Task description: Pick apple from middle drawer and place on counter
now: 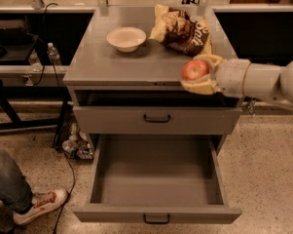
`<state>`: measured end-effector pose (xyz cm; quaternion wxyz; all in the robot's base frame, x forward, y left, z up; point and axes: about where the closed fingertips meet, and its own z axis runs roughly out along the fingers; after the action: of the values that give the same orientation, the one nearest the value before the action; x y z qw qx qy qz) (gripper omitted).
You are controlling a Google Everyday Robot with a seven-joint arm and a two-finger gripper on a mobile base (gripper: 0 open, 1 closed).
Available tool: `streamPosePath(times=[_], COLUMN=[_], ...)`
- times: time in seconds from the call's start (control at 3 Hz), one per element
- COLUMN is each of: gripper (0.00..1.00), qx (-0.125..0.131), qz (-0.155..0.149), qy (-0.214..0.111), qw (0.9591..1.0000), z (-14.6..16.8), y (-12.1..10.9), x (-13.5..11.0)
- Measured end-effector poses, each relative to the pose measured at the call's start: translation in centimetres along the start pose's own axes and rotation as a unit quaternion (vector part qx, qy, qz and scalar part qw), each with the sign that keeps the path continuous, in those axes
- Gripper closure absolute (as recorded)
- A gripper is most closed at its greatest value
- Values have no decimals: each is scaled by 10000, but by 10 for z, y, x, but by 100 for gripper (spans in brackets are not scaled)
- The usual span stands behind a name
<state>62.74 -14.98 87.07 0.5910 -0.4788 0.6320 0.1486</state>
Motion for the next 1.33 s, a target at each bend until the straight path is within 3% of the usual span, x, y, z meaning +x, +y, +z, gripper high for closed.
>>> streamPosePath(times=[0.33, 0.67, 1.0, 1.33], gripper=[100, 100, 100, 82], qx=[172, 302, 250, 235], qz=[-253, -155, 53, 277], qy=[46, 1, 44, 98], qw=[9995, 9994, 9997, 9993], z=[10, 45, 72, 91], y=[-37, -71, -79, -84], x=[-15, -8, 6, 19])
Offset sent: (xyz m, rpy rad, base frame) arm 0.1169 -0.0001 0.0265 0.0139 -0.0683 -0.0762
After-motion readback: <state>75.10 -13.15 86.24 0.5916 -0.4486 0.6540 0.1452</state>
